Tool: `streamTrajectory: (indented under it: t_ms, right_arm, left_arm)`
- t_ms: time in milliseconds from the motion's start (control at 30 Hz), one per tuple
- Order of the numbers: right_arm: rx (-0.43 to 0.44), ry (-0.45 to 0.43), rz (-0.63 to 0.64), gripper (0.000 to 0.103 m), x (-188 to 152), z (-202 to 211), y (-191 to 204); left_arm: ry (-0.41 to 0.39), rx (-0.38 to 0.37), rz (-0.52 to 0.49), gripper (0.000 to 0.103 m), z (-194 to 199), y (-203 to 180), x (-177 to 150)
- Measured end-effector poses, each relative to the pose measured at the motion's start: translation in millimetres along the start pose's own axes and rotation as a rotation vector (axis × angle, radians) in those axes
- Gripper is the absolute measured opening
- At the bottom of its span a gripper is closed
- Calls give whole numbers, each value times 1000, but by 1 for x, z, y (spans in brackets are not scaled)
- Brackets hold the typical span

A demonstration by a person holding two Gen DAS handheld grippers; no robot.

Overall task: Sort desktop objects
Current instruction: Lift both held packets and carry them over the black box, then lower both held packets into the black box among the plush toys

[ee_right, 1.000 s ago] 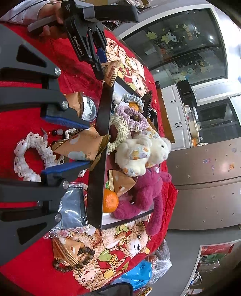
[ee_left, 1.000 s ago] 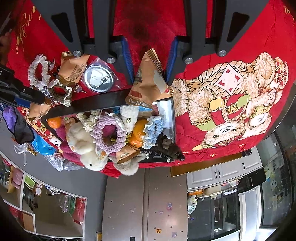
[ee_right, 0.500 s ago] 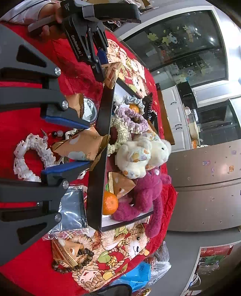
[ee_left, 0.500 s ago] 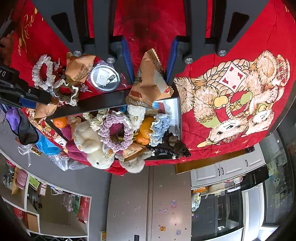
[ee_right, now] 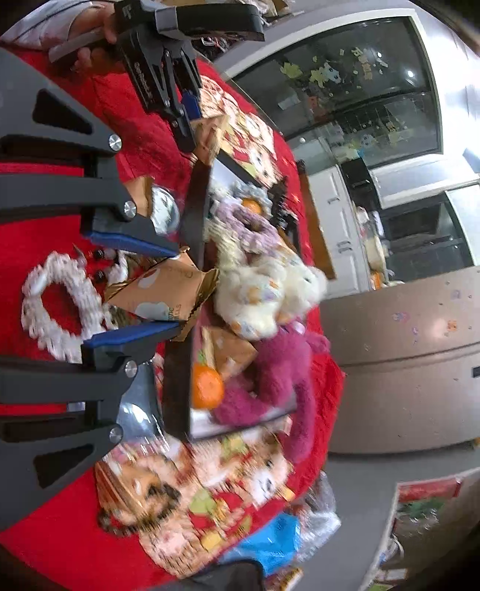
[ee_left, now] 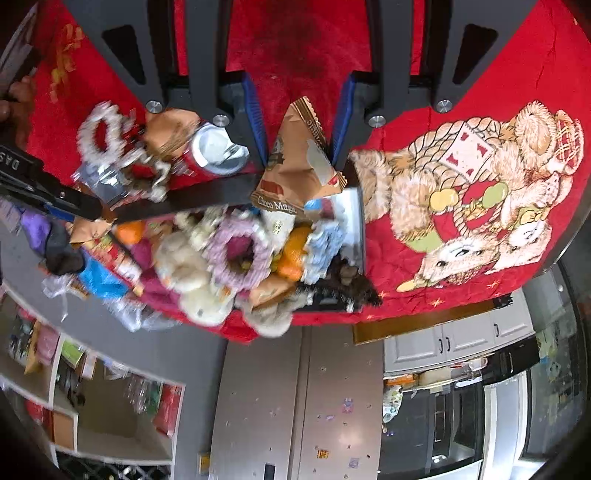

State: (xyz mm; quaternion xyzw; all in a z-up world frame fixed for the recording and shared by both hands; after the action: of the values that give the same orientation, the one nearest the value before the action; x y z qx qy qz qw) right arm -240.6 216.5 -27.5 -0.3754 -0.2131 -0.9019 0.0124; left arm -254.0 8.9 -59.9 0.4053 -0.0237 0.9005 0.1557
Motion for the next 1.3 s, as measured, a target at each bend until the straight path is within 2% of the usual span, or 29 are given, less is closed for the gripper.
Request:
streamTrajectory:
  t_ms: [167,367,533,667,767,867,1067,1300]
  right_arm:
    - [16,-51,-30,36,27,15,2]
    - [22,-73,13,36,74,14,34]
    - [32,-96,25,36,110,-7,63]
    - [17,-89,26,37,129,-40,72]
    - [11,-69,12,37,139,-70,72]
    - [-1,-49,15,37,145,-98,69]
    - [-2,-44,-9,37,149,-129,54]
    - [-58,9,-1,37,142,-161,30]
  left_arm:
    - [-37,17,-4,34,11,3,24]
    - [-46,47,-19,34,10,11,74]
    - [-62,59,-11,34,-9,23,124]
    - [-69,80,-20,34,-30,27,144]
    - [-104,113,-41,34,-42,30,149]
    - [-124,85,-48,34,-56,30,148]
    - [-90,64,-27,34,-82,41,150]
    - [-58,78,-32,34,-100,43,147]
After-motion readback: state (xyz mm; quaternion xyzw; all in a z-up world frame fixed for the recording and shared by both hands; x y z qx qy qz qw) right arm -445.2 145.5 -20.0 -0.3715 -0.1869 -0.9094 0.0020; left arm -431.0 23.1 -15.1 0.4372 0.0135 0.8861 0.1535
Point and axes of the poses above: each gripper's, at about its wrist camera, not at the fingertips, and z roughly against the way its jaws point, y to its left, x to its top, the point moved 6 cm from there along -z, roughly the way its jaws point, and after that the axes turned 15 degrees about -z, right-handed, at the moved point
